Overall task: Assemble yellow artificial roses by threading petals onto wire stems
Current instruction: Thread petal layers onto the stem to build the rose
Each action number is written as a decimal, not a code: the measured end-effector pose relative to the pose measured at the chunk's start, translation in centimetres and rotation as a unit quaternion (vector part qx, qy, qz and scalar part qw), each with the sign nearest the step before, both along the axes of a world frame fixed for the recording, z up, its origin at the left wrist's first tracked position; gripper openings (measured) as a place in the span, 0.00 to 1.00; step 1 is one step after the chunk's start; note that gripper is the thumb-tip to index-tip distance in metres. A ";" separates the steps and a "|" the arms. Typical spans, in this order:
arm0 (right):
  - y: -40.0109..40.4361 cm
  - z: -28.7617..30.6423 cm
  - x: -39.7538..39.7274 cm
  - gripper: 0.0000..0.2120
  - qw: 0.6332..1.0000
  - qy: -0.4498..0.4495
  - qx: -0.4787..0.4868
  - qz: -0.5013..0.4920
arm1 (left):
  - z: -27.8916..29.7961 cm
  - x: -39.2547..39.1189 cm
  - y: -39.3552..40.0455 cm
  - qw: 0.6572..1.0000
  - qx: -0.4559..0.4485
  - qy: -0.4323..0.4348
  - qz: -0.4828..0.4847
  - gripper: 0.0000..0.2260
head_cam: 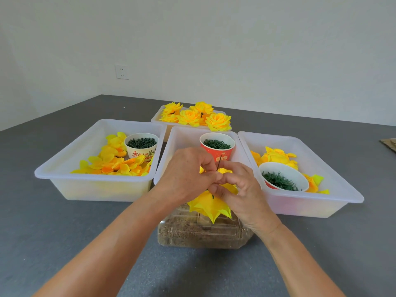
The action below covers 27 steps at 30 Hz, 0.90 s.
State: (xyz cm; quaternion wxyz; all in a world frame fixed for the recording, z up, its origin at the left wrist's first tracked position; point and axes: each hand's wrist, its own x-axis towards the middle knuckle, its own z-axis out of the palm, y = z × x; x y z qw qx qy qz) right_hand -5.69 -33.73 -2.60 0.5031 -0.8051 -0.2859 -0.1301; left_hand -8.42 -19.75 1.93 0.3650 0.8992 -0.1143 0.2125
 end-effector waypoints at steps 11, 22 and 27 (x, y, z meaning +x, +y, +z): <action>0.0 -0.6 -0.1 0.10 0.999 -0.008 0.027 -0.014 | -0.1 0.0 -0.2 1.000 -0.007 -0.001 0.002 0.13; 2.4 0.1 -2.2 0.09 0.970 -0.008 0.035 -0.239 | 0.2 0.0 -0.3 1.000 0.014 -0.009 0.014 0.13; 3.1 -0.7 -2.9 0.10 0.959 -0.054 0.067 -0.270 | 0.2 -0.1 -0.3 1.000 0.014 -0.011 0.015 0.14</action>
